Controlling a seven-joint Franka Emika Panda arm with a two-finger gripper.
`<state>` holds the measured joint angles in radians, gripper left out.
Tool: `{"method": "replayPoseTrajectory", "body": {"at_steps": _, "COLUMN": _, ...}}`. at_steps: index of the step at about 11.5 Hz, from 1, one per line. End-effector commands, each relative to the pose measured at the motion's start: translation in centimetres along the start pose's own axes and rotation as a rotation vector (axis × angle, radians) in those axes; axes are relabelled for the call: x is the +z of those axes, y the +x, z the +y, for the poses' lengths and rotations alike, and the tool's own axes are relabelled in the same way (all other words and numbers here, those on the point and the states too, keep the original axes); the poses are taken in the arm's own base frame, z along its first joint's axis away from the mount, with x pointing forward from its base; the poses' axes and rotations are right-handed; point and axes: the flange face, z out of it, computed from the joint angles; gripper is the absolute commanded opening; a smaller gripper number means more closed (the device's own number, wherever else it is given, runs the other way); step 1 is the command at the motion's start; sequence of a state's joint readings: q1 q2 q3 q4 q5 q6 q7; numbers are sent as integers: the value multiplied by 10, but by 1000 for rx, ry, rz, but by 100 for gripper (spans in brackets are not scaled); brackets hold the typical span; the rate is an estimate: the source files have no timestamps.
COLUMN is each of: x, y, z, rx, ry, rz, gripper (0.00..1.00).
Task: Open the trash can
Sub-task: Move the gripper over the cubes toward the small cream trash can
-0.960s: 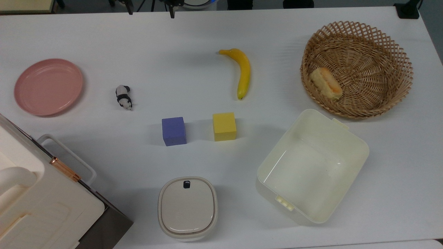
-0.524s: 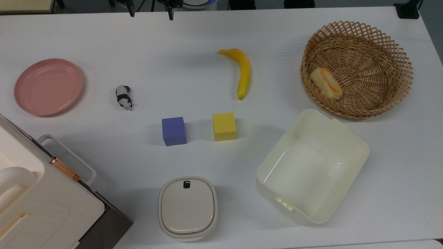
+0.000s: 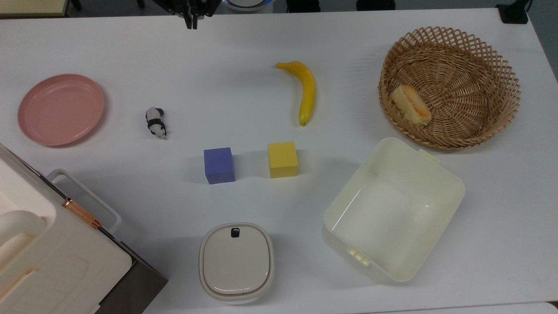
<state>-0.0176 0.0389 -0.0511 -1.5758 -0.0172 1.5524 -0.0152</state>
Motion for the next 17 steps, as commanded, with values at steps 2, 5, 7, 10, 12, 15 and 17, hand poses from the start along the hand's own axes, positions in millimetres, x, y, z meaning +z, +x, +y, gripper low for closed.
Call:
{"method": "replayPoseTrajectory", "body": {"at_steps": 2, "x": 4, "y": 10, "z": -6, "rx": -31, "ry": -2, "rz": 56, "gripper": 0}}
{"method": "replayPoseTrajectory", "body": {"at_steps": 5, "x": 12, "y": 32, "z": -23, "rx": -64, "ry": -6, "rz": 130, "gripper": 0}}
{"method": "replayPoseTrajectory", "body": {"at_steps": 7, "x": 6, "y": 46, "z": -24, "rx": -73, "ry": 0, "rz": 239, "gripper": 0}}
{"method": "replayPoseTrajectory", "body": {"at_steps": 10, "x": 13, "y": 96, "z": -29, "rx": -65, "ry": -2, "rz": 457, "gripper": 0}}
{"method": "replayPoseTrajectory", "body": {"at_steps": 12, "x": 27, "y": 125, "z": -31, "rx": -53, "ry": 15, "rz": 571, "gripper": 0}}
{"method": "replayPoseTrajectory", "body": {"at_steps": 15, "x": 60, "y": 158, "z": -55, "rx": -74, "ry": 30, "rz": 732, "gripper": 0}}
{"method": "replayPoseTrajectory", "body": {"at_steps": 17, "x": 83, "y": 175, "z": -59, "rx": -80, "ry": 26, "rz": 834, "gripper": 0}}
